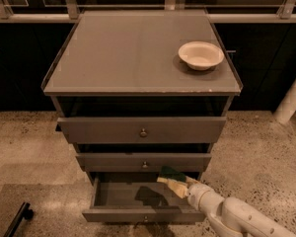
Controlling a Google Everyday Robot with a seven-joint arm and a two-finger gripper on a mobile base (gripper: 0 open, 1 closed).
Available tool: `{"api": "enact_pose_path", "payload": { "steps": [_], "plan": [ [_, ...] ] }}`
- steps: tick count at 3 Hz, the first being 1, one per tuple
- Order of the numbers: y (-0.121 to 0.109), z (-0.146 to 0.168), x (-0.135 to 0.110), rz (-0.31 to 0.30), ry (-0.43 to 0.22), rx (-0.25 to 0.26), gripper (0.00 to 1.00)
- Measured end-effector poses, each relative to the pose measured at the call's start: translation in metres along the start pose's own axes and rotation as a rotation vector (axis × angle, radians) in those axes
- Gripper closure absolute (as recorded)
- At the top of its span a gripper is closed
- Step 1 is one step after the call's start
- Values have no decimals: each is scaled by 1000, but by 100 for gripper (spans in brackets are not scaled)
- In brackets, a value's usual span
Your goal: Place sponge into bottom drawer
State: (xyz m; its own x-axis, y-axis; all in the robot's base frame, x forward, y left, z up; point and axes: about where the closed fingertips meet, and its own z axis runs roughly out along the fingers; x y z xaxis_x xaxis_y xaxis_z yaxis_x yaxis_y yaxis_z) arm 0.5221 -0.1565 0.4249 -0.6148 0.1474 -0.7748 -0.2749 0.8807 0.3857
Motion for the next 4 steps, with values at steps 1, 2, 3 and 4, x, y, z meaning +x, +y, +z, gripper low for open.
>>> {"api": "enact_pose_path", "payload": {
  "steps": [1, 2, 3, 4],
  "plan": [
    [-5, 3, 4, -3, 1, 19, 100],
    [-29, 25, 30, 5, 26, 62, 100],
    [-52, 49, 58, 33, 71, 93, 100],
    [-69, 71, 83, 54, 126, 119, 100]
  ]
}}
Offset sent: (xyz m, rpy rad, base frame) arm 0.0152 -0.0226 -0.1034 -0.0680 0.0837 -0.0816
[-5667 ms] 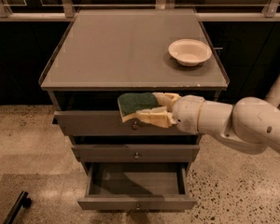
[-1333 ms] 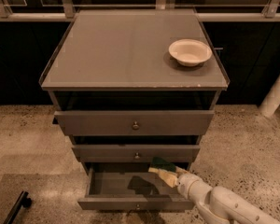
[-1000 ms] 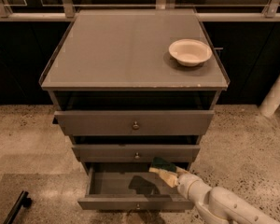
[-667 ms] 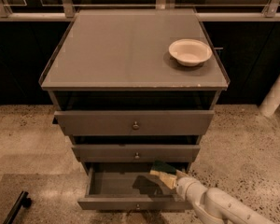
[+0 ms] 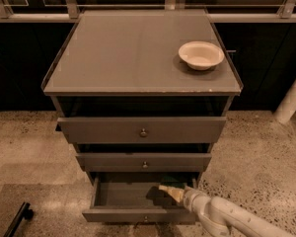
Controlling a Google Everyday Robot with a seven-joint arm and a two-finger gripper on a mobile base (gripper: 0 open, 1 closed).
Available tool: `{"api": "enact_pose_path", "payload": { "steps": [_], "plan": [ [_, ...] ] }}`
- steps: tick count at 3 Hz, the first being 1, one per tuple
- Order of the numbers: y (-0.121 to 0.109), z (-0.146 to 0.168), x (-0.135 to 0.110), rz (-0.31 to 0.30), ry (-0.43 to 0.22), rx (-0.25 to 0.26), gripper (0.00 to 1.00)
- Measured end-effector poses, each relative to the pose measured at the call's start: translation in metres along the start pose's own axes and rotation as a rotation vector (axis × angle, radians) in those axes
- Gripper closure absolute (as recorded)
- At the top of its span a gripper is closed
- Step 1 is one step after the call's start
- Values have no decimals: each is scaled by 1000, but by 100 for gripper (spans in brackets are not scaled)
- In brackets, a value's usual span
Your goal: Place sponge into bottom drawer
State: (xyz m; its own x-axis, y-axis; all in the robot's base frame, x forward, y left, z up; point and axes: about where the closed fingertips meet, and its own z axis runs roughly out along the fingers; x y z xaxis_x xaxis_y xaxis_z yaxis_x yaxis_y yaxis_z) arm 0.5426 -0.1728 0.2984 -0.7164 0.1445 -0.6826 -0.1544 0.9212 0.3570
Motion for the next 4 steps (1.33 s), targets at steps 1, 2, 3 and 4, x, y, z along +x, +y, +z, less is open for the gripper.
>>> {"api": "enact_pose_path", "payload": {
  "steps": [1, 2, 3, 4],
  "plan": [
    [-11, 19, 16, 23, 47, 21, 100],
    [-14, 38, 21, 19, 84, 26, 100],
    [-17, 58, 23, 18, 120, 30, 100],
    [-20, 74, 25, 28, 154, 30, 100]
  ]
}}
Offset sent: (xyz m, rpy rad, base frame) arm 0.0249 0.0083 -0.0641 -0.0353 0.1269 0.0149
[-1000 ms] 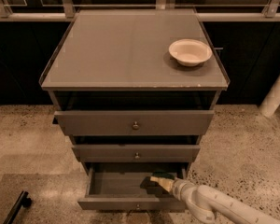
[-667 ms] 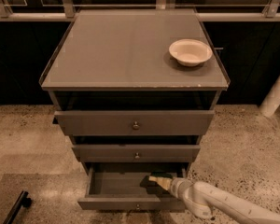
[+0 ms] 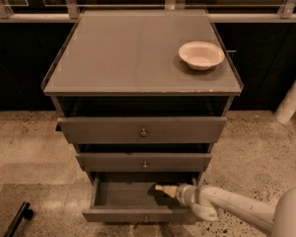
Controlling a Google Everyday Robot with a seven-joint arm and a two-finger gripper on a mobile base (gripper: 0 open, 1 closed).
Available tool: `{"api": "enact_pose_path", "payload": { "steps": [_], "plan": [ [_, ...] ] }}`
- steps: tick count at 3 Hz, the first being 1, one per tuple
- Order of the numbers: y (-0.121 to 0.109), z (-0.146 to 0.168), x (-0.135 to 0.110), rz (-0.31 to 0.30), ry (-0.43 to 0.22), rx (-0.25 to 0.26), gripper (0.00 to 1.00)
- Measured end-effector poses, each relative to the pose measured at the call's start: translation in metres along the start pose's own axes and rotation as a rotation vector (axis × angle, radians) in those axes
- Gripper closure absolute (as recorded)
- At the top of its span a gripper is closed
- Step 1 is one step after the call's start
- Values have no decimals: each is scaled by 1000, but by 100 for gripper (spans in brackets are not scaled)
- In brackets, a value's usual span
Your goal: Place sponge into bottom drawer
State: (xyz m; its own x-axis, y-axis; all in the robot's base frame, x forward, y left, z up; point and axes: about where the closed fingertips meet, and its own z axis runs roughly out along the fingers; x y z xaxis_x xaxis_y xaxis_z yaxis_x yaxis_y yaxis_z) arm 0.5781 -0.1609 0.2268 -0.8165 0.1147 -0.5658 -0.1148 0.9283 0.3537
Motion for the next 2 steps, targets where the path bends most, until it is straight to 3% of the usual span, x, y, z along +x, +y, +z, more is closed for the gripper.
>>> {"api": "enact_pose_path", "payload": {
  "steps": [1, 2],
  "plan": [
    [-3, 11, 1, 13, 37, 2, 100],
    [-3, 11, 1, 14, 38, 2, 81]
  ]
}}
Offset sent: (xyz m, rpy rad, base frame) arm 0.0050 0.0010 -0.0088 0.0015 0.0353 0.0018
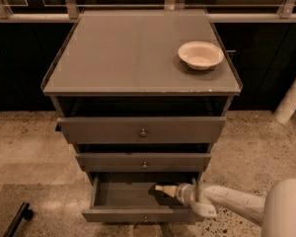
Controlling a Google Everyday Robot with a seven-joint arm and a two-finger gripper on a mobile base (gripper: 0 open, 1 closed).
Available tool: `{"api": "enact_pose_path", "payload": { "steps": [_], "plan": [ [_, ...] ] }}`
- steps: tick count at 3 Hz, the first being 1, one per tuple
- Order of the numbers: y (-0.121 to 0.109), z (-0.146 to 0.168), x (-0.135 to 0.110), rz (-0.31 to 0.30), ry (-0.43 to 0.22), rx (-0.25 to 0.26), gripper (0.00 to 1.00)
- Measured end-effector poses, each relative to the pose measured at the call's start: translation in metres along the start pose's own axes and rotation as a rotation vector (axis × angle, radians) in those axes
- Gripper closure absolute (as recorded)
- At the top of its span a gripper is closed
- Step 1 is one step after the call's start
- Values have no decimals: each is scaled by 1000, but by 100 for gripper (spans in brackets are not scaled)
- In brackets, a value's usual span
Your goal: Place sponge into bottom drawer
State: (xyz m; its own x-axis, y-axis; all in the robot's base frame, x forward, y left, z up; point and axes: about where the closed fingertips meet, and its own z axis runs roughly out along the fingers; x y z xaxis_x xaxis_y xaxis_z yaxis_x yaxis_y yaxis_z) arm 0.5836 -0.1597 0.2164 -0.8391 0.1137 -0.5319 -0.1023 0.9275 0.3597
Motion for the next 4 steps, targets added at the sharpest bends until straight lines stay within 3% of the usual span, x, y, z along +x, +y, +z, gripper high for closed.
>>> {"api": "enact_pose_path", "payload": {
  "steps": [3, 4],
  "plan": [
    [0, 0, 0, 0, 0, 0, 11],
    [0, 0, 0, 0, 0, 0, 0]
  ]
}}
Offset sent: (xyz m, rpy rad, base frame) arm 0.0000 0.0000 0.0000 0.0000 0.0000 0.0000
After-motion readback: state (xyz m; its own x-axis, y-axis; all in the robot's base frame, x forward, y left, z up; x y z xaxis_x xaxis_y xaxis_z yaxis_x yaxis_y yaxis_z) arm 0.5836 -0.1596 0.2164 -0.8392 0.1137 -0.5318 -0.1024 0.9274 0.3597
